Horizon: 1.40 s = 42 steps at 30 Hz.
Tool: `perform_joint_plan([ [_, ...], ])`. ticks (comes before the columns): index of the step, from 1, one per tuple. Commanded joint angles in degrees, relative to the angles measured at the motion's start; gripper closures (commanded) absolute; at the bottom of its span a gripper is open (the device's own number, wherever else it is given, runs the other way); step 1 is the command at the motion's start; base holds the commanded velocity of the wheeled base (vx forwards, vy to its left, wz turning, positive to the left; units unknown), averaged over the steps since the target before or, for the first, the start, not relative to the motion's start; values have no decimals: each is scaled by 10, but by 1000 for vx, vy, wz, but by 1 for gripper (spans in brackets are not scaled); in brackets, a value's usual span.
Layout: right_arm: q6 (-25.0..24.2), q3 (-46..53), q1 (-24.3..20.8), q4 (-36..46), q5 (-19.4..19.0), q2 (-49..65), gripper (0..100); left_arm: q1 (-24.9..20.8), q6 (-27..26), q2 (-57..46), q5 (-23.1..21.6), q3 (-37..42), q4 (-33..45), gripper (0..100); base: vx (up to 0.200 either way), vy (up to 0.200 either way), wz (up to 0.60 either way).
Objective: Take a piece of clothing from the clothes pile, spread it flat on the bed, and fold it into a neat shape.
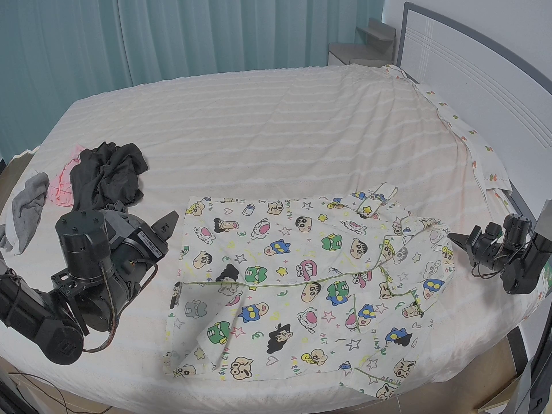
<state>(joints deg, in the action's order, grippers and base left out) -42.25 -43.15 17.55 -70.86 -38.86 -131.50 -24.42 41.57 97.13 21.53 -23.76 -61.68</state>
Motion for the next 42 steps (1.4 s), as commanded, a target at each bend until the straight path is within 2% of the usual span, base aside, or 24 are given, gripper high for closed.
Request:
perform_joint_plan([
  [1, 0, -11, 13, -1, 0, -6, 100, -10, 1, 2, -1, 6, 0, 0, 0, 0, 0],
  [9, 0, -19, 20, -1, 0, -10, 100, -45, 4, 34, -3, 21, 1, 0, 0, 0, 0],
  [10, 0, -19, 20, -1, 0, -12, 0, -57, 5, 63, -3, 28, 2, 0, 0, 0, 0],
  [16, 0, -12, 20, -6, 0, -11, 0, -94, 14, 138, -2, 45, 9, 0, 0, 0, 0],
  [19, 0, -11, 20, -7, 0, -11, 0, -99, 29, 161, -2, 43, 23, 0, 0, 0, 0],
  [24, 0, -11, 19, -7, 0, -12, 0, -103, 62, 162, -5, 39, 47, 0, 0, 0, 0],
  [34, 1, -2, 15, -12, 0, -11, 0, -119, 91, 133, -5, 11, 112, 0, 0, 0, 0],
  [39, 1, -2, 14, -13, 0, -12, 0, -135, 125, 116, -6, 10, 171, 0, 0, 0, 0],
  [41, 1, -2, 15, -13, 0, -14, 0, -147, 164, 117, -6, 9, 191, 0, 0, 0, 0],
  [42, 1, -2, 15, -13, 0, -15, 0, -149, 168, 116, -6, 9, 191, 0, 0, 0, 0],
])
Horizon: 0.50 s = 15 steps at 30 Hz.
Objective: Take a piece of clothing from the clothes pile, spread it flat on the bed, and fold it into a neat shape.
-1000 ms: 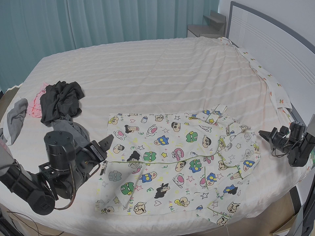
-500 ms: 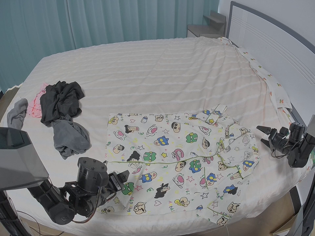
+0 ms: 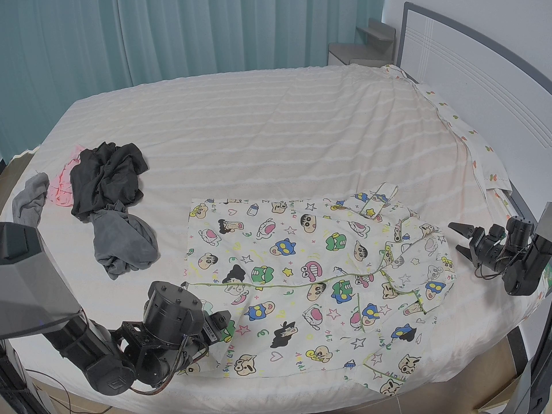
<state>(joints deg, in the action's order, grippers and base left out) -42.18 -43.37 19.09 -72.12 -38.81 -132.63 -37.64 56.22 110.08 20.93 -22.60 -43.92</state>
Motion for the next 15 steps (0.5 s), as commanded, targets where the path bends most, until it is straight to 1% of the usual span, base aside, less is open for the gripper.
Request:
perform_joint_plan([
  [1, 0, 0, 0, 0, 0, -3, 0, -20, 32, -14, 0, -3, 14, 0, 0, 0, 0],
  [3, 0, 0, -1, 0, 0, -3, 0, -21, 35, -14, 0, -3, 14, 0, 0, 0, 0],
  [4, 0, 0, 0, 0, 0, -4, 0, -25, 50, -14, 0, -3, 15, 0, 0, 0, 0],
  [6, 0, 0, 0, 0, 0, -4, 0, -30, 64, -6, 0, -3, 14, 0, 0, 0, 0],
  [15, -1, 0, 0, 0, -1, -4, 0, -30, 70, 16, 0, -10, 14, 0, 0, 0, 0],
])
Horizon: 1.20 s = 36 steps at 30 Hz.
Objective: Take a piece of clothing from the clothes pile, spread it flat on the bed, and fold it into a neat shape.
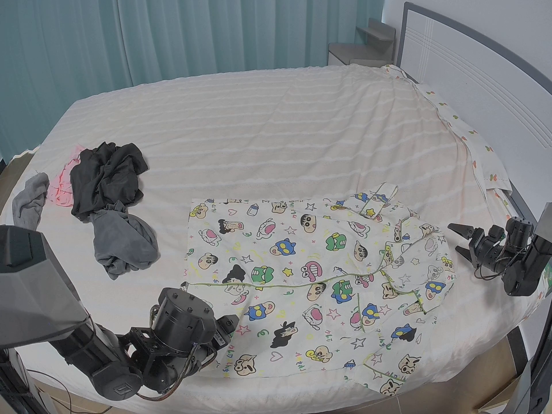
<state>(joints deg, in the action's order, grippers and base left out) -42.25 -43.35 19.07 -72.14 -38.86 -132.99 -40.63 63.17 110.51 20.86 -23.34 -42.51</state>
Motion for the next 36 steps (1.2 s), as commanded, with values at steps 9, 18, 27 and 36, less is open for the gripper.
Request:
perform_joint_plan([
  [9, 0, -1, 0, 0, -1, -2, 0, -1, 16, 38, 1, -39, -1, 0, 0, 0, 0],
  [18, -1, -1, 0, -2, -2, -3, 0, 0, 16, 68, 1, -46, -2, 100, 0, 0, 0],
  [27, -1, -1, 0, -4, -1, -6, 0, 6, 15, 64, 4, -38, 0, 100, 0, 0, 0],
  [36, -1, 0, 0, -4, -1, -5, 0, 29, -16, 31, 30, -35, -1, 100, 0, 0, 0],
])
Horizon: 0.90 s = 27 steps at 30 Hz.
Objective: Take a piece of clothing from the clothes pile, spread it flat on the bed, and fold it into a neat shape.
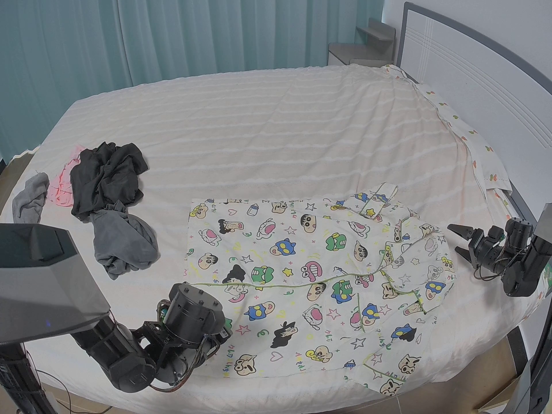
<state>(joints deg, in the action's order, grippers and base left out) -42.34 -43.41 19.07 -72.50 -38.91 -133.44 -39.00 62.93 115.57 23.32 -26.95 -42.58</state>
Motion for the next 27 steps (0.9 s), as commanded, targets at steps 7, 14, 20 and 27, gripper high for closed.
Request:
perform_joint_plan([
  [7, 0, 1, 0, 0, 0, -1, 0, 72, -88, -33, 10, -6, -7, 100, 0, 0, 0],
  [14, 0, 1, 0, 0, 0, -1, 0, 103, -130, -14, 7, 0, -64, 100, 0, 0, 0],
  [20, 0, 0, 0, 0, 0, -1, 0, 136, -148, 31, 8, 1, -106, 100, 0, 0, 0],
  [27, 0, 1, 0, 0, 0, -1, 0, 146, -151, 60, 7, 1, -130, 100, 0, 0, 0],
])
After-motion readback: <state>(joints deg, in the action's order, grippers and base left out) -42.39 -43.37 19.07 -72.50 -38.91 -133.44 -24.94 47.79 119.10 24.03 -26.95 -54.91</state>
